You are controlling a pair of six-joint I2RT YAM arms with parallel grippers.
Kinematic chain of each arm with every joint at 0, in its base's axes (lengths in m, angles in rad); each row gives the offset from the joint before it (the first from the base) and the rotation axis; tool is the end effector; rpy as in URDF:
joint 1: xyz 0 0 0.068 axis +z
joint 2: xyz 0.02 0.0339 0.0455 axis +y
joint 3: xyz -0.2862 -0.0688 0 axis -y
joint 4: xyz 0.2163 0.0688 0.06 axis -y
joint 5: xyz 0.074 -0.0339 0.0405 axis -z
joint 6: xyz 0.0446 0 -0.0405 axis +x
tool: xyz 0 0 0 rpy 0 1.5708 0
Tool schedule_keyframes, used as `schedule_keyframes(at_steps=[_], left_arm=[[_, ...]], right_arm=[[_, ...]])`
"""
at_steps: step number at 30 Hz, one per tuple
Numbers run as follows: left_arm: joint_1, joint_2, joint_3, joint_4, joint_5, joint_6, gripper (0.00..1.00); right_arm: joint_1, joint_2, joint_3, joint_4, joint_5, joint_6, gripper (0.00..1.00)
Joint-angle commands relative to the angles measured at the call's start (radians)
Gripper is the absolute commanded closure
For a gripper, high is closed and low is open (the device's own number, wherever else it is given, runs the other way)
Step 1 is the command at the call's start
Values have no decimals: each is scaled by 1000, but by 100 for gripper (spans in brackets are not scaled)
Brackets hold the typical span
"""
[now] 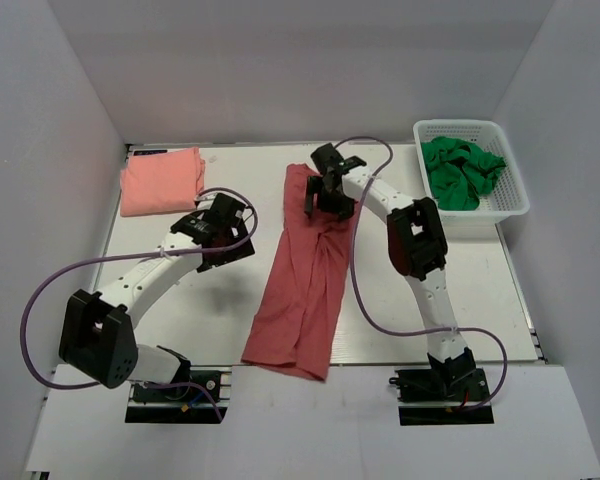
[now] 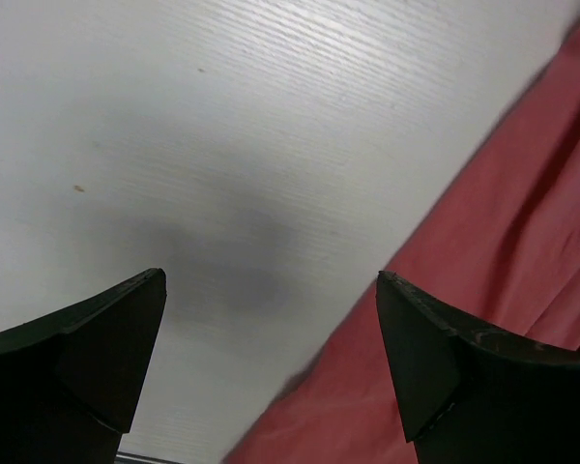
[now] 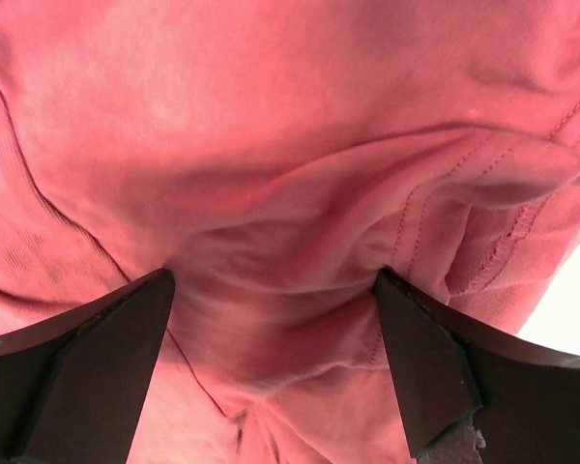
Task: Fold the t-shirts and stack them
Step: Rotate the tshirt 85 degrees, then grab the bottom of the folded rectangular tshirt with both arms
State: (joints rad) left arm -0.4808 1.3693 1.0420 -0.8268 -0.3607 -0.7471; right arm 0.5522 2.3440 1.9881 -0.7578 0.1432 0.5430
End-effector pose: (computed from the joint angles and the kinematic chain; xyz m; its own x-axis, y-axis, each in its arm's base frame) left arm 0.2145 -0.0941 0.2754 -0.8028 -0.2983 -0.5162 -0.3264 0.9445 -0.0383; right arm 0.4254 0.2546 0.1932 -0.8946 0.0495 -0.4440 -0.0039 0.9930 0.1184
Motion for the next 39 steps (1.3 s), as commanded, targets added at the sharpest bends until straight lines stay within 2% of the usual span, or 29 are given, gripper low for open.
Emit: schedule_keyframes(at_steps=[1, 2, 4, 6, 7, 9, 12, 15, 20, 21, 22, 25, 27, 29, 30, 32, 33, 34, 36, 39], left_arm=[[2, 11, -19, 61, 142, 75, 1], [2, 23, -19, 61, 161, 75, 1], [2, 59, -19, 75, 231, 120, 1], [-13, 68, -19, 103, 293, 153, 1], [-13, 79, -19, 115, 369, 163, 1], [-13, 79, -31, 147, 432, 184, 1], [-22, 41, -89, 210, 561, 207, 1], [-22, -15, -158, 277, 647, 207, 1], [-31, -38, -252, 330, 674, 192, 1], [-41, -38, -261, 330, 674, 192, 1], [-50, -38, -273, 330, 674, 192, 1], [-62, -59, -310, 341, 674, 192, 1], [-74, -59, -324, 328, 658, 183, 1], [-84, -32, -349, 328, 658, 183, 2], [-97, -18, -361, 328, 680, 174, 5], [-110, 7, -361, 328, 680, 173, 6], [-120, 7, -361, 328, 669, 173, 7], [-120, 22, -361, 339, 658, 163, 9], [-131, 31, -372, 350, 617, 151, 12], [-151, 53, -372, 350, 617, 150, 16]], right_arm=[[-90, 159, 163, 4, 38, -50, 9], [-103, 179, 237, 20, -43, -119, 9], [-123, 224, 299, 133, -91, -188, 9], [-136, 224, 319, 227, -131, -209, 9], [-144, 216, 324, 247, -187, -209, 9], [-150, 170, 342, 290, -238, -232, 9], [-138, 23, 241, 350, -292, -296, 9], [-132, -129, 85, 379, -335, -286, 9], [-140, -380, -102, 301, -378, -250, 9], [-140, -502, -279, 317, -396, -247, 9], [-140, -547, -343, 324, -427, -242, 9], [-141, -753, -694, 327, -398, -207, 9], [-138, -882, -832, 278, -428, -172, 9], [-136, -955, -963, 250, -456, -143, 9], [-129, -991, -1088, 250, -544, -91, 9], [-118, -1038, -1173, 299, -634, -40, 9], [-103, -1052, -1254, 330, -651, 38, 9], [-97, -1090, -1323, 415, -663, 60, 9], [-84, -1109, -1385, 455, -645, 106, 9], [-66, -1092, -1387, 425, -582, 94, 9]])
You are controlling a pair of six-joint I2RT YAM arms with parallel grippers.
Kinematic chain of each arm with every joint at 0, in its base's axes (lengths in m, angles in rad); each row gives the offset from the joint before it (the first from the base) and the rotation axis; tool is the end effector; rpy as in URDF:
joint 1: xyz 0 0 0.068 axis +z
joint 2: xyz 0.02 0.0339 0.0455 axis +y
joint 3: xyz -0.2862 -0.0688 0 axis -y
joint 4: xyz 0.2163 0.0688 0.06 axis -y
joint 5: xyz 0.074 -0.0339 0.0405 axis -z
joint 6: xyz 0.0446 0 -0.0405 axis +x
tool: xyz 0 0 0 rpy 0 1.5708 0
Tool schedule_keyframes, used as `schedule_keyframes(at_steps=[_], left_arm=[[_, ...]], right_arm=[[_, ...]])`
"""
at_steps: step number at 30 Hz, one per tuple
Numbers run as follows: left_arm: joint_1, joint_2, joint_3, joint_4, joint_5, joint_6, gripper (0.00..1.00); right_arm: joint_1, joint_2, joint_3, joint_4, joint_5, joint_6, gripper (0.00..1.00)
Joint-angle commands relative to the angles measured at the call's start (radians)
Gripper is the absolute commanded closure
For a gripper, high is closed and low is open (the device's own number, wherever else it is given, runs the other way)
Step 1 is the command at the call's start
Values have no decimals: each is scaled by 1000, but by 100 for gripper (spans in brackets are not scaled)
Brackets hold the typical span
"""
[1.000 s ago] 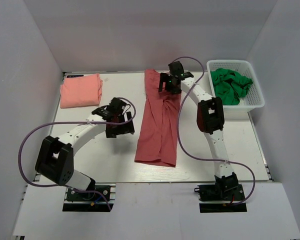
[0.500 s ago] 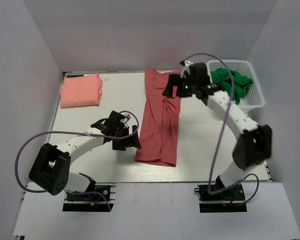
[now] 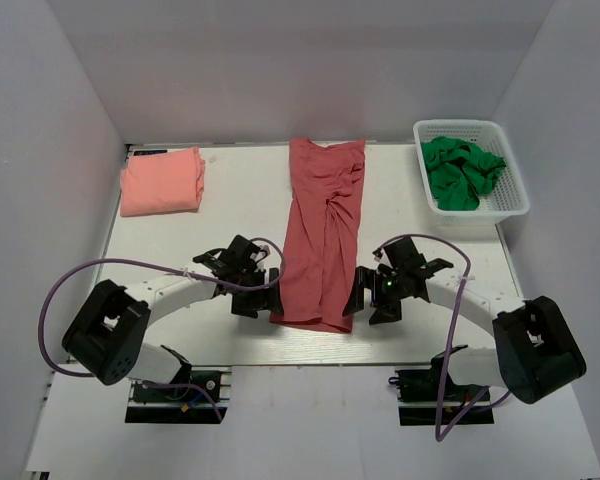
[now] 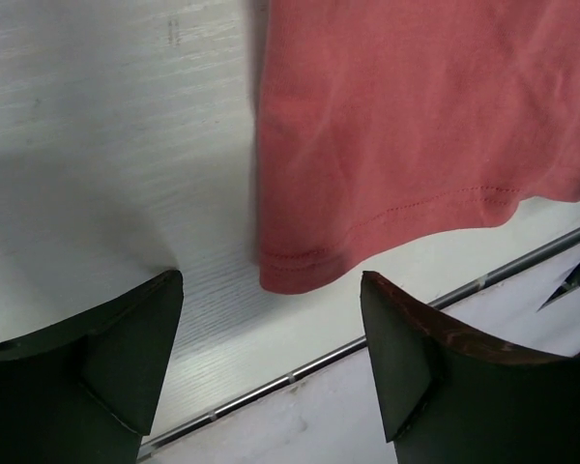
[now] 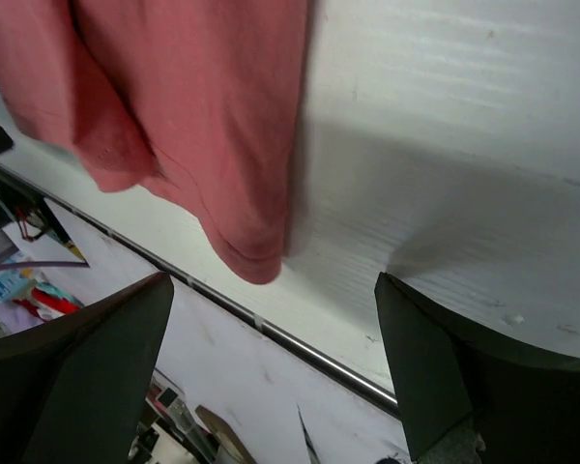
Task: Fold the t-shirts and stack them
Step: Grab the bottom of the folded rectangular tshirt with both arms
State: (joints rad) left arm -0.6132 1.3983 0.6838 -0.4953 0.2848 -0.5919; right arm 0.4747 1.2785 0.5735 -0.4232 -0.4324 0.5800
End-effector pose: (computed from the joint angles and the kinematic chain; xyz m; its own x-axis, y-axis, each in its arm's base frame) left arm 0.1685 -0.1339 0.1898 -0.9884 0.0408 -0.1465 0.0988 0.9043 -0.4152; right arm 0.1606 0.1036 0.1896 -0.9872 0.0521 -0.1507 -0.0402 0.8332 0.5515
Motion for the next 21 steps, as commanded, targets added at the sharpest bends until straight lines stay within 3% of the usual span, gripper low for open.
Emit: schedule_keyframes(at_steps=[1, 4, 5, 8, 11, 15, 16, 20, 21], left_arm=[[-19, 24, -13, 27, -29, -5, 16], [-28, 45, -4, 27, -29, -5, 24], [-28, 54, -4, 27, -29, -5, 32], [-46, 64, 5, 27, -29, -5, 43], [-56, 64, 5, 17, -29, -5, 43], [-66, 83, 5, 17, -29, -5, 54], [-66, 93, 5, 17, -29, -5, 55], [-76, 129, 23, 17, -29, -5, 62], [-76, 130, 36, 17, -29, -5, 71]], right_arm=[[18, -7, 29, 77, 7, 43, 9], [36, 33, 9, 99, 0, 69, 12], [41, 66, -4, 118, -14, 75, 12], [54, 103, -14, 121, -44, 96, 20], [68, 101, -14, 90, -32, 96, 28], [76, 113, -11, 95, -26, 100, 49], [79, 117, -11, 100, -29, 101, 61], [78, 153, 18, 100, -20, 78, 73], [82, 169, 28, 100, -34, 75, 75]])
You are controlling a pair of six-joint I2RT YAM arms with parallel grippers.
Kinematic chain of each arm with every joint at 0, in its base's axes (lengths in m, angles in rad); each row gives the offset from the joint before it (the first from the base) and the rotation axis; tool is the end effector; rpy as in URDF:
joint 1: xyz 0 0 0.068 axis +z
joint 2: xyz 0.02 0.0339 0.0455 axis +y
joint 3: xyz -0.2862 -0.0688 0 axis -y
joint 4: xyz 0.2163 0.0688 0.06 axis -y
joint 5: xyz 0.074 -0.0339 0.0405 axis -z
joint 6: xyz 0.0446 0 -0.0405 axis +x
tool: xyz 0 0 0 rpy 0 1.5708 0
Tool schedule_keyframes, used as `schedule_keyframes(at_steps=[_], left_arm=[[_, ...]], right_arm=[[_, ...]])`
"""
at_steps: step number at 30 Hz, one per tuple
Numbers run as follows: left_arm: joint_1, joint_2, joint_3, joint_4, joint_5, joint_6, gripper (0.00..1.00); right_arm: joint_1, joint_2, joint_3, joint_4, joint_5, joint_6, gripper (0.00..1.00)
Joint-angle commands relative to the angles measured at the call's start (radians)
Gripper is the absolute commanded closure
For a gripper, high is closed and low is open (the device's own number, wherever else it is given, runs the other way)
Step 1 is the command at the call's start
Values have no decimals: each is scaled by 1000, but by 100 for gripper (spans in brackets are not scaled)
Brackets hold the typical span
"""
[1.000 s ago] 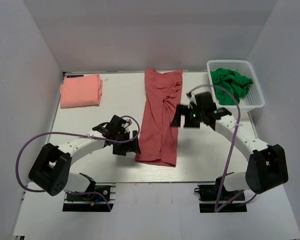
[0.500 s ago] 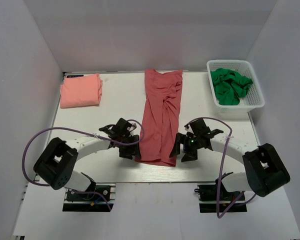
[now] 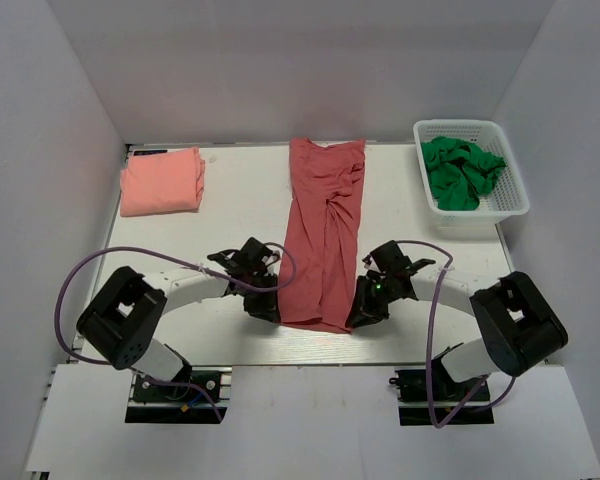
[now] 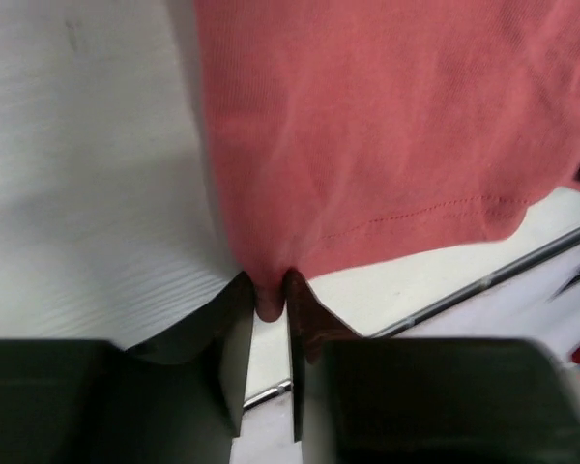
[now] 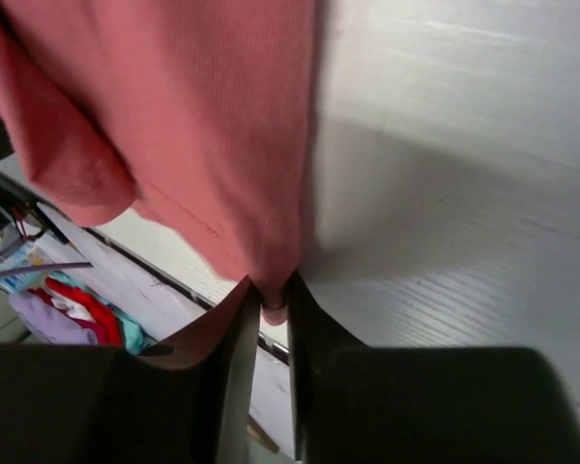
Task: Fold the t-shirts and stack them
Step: Grab the bottom of the folded rectangular tshirt with both arms, then fold the folded rectangular tshirt in 1/3 of the way
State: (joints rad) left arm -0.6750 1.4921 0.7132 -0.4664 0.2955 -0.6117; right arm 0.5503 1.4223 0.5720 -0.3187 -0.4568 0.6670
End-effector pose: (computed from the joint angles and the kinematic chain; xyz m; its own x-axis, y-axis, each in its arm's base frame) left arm 0.1721 -0.1544 0.1790 -0.9906 0.0892 -0.1033 0.1241 0.9038 -0.4095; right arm 0.1687 0.1266 0.1686 -0.9977 0.0393 -0.0561 0.0011 0.8279 0.5609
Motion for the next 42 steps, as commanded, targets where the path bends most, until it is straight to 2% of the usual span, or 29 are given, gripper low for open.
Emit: schedule_keyframes(at_steps=[1, 3, 4, 5, 13, 17, 22, 26, 30, 37, 42], left_arm=[[-14, 49, 15, -21, -39, 24, 75], [-14, 50, 15, -21, -48, 24, 82], [-14, 50, 26, -31, -48, 24, 94], [-14, 40, 26, -31, -59, 24, 100], [-23, -117, 35, -141, 25, 3, 100], [-23, -138, 171, -216, -45, 3, 100], [3, -56, 322, -210, -71, 12, 100], [3, 31, 449, -183, -128, 0, 100], [23, 141, 615, -213, -281, -10, 100], [86, 295, 862, -222, -314, -10, 100], [120, 370, 973, -175, -340, -10, 100]], right_arm=[[4, 30, 32, -6, -16, -15, 78], [8, 33, 34, 0, -34, -18, 99], [8, 32, 32, -8, -36, -17, 100], [10, 24, 32, -10, -34, -15, 100], [33, -117, 19, -83, -65, 11, 100], [23, -163, 77, -123, -20, 14, 100], [14, -164, 181, -103, 88, 31, 100], [-10, -68, 320, -146, 170, 17, 100], [-62, 18, 441, -139, 175, -4, 100], [-139, 113, 647, -188, 236, -41, 100], [-194, 191, 732, -168, 222, -55, 100]])
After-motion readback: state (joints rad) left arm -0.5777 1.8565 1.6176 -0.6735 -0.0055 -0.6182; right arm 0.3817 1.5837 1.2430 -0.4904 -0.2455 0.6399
